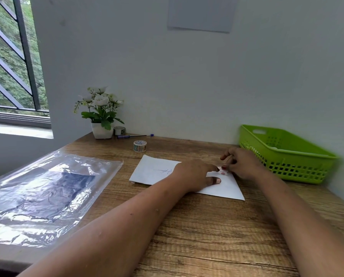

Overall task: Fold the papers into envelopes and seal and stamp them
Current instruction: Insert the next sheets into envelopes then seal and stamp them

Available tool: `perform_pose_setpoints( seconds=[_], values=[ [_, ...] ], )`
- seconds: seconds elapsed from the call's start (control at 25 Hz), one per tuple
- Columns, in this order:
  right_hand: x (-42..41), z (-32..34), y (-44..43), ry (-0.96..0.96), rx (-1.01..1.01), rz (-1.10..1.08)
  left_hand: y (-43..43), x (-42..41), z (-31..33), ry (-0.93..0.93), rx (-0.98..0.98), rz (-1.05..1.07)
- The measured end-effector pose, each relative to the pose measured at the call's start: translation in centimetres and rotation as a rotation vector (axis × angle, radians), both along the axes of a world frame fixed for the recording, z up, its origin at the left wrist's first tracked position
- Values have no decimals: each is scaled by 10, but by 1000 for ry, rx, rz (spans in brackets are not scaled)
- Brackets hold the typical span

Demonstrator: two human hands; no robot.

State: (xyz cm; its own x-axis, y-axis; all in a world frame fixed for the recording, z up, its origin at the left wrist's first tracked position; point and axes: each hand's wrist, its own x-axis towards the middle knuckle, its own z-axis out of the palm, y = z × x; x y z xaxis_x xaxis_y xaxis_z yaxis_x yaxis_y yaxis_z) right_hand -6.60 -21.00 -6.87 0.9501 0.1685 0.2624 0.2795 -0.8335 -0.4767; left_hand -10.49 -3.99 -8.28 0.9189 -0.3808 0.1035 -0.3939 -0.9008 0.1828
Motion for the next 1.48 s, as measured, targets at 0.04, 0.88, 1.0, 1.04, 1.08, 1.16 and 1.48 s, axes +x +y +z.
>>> perform_pose_setpoints(
  seconds=[0.04,0.88,1.0,1.04,1.08,1.16,1.48],
  values=[
    [-1,1,0,3,-7,1,0,0,0,7,12,4],
    [8,-8,-4,-51,-8,-70,1,2,1,3,53,-36],
    [9,-9,-4,-59,-6,-82,3,3,0,-12,18,-51],
    [10,-9,-4,-62,-13,-84,3,3,-1,-23,17,-56],
    [10,-9,-4,-65,-23,-83,4,3,-2,-36,14,-66],
    [10,-8,-2,-61,-40,-77,4,3,-2,-73,2,-100],
    [15,-14,1,-13,-5,-131,3,4,-5,-109,20,-130]
  ],
)
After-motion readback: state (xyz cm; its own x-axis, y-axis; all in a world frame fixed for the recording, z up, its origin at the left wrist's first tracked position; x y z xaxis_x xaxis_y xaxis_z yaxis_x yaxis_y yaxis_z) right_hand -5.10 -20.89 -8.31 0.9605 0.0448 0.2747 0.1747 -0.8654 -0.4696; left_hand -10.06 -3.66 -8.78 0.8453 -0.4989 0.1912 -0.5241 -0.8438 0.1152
